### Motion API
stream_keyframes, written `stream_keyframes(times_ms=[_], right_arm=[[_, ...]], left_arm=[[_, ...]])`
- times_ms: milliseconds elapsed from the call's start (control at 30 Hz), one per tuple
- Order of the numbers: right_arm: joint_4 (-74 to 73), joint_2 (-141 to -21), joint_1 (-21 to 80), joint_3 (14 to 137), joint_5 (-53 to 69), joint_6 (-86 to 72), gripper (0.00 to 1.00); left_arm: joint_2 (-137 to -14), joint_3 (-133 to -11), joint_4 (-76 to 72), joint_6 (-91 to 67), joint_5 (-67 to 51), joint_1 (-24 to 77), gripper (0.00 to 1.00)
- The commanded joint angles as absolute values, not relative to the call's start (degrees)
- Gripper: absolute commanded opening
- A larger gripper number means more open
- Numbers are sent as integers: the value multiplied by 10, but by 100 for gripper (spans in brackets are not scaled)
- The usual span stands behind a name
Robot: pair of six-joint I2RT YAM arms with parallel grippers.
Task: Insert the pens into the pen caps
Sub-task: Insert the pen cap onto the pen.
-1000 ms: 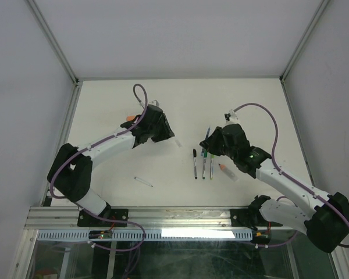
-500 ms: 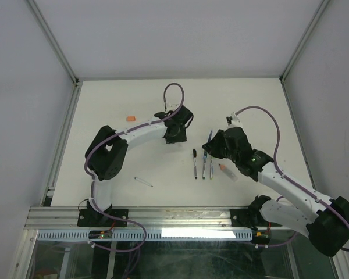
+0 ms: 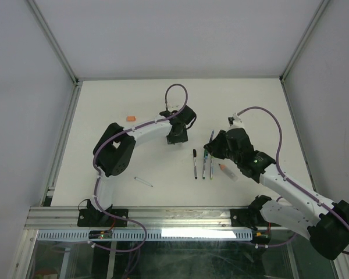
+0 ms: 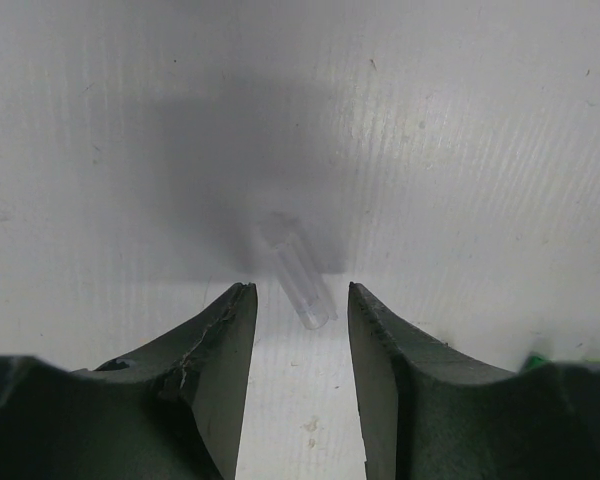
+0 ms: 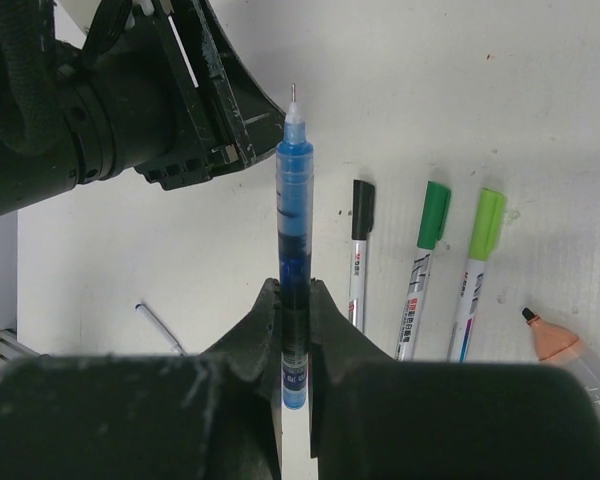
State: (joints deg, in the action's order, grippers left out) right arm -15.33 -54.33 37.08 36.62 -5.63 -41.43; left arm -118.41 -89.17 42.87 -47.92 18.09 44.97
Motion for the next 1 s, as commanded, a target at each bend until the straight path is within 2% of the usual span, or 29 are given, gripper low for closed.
stream_keyframes(times_ms=[0,300,633,967], right_arm=[[-139,-531,366,361,-65,-403,0],[-137,-526,363,355,-63,-404,0],[-137,-527,362,355,-58,-405,0],[-121,-524,364,335,12,-405,0]], left_arm=[[-1193,-924,427,-490,189,454,43],[-1217,-919,447,-475,186,458,35],[-1214,-889,460,-426,181,459,17],[-1106,-743,404,-428,114,459,15]])
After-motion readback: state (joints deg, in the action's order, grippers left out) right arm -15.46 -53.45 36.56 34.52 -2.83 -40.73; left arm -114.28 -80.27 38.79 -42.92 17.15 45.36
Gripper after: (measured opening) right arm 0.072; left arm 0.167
